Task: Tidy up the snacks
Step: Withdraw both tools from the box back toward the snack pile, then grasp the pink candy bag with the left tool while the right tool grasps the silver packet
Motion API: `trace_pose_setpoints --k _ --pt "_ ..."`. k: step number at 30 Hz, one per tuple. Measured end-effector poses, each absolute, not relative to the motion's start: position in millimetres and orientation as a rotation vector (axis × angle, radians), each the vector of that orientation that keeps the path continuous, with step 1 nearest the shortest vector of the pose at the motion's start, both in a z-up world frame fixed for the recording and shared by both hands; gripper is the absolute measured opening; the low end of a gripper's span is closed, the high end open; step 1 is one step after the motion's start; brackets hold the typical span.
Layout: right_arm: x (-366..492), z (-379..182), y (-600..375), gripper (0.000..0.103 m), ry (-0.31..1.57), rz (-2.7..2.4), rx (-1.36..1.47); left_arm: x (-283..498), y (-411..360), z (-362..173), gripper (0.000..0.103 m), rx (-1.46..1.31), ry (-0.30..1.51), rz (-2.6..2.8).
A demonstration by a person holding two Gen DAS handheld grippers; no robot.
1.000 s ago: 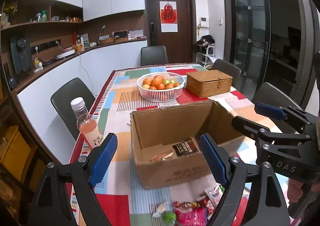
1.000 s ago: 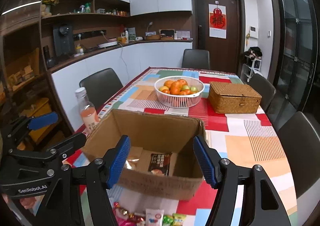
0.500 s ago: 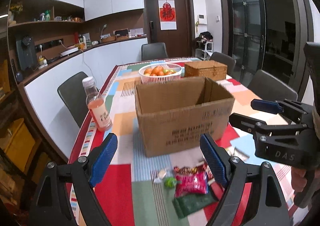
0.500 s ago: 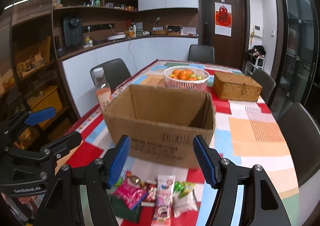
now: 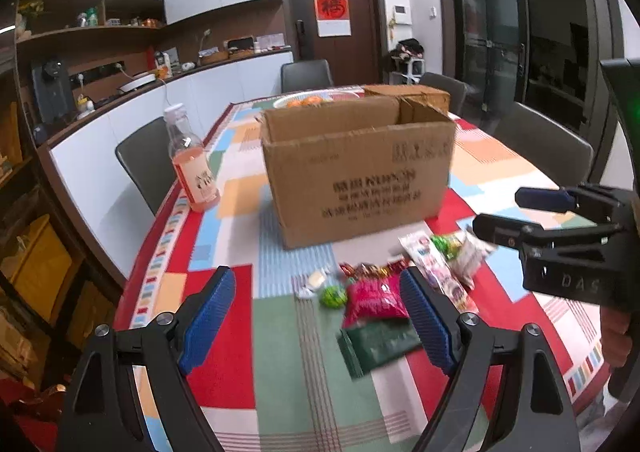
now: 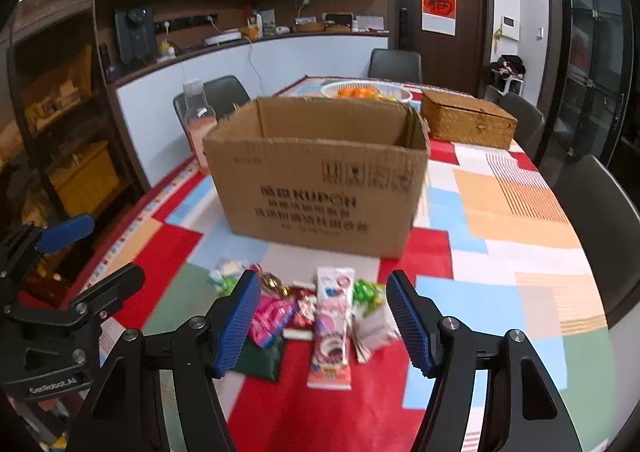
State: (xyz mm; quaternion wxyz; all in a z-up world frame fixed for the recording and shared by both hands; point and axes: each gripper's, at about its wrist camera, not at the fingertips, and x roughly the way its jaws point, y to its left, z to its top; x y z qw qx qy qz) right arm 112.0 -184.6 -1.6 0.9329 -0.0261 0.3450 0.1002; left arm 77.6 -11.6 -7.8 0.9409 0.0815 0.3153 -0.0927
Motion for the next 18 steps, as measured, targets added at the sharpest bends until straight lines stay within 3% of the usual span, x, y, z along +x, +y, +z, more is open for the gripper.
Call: trace_pose_setpoints --k 10,18 --pt "96 -25 -204 0.066 0.781 0.156 -0.044 70 -33 -27 0.084 0.179 0.674 -0.271" --pt "100 -46 -222 0.066 0.825 0.122 -0.01 85 -56 -51 0.075 0.202 0.733 -0.333"
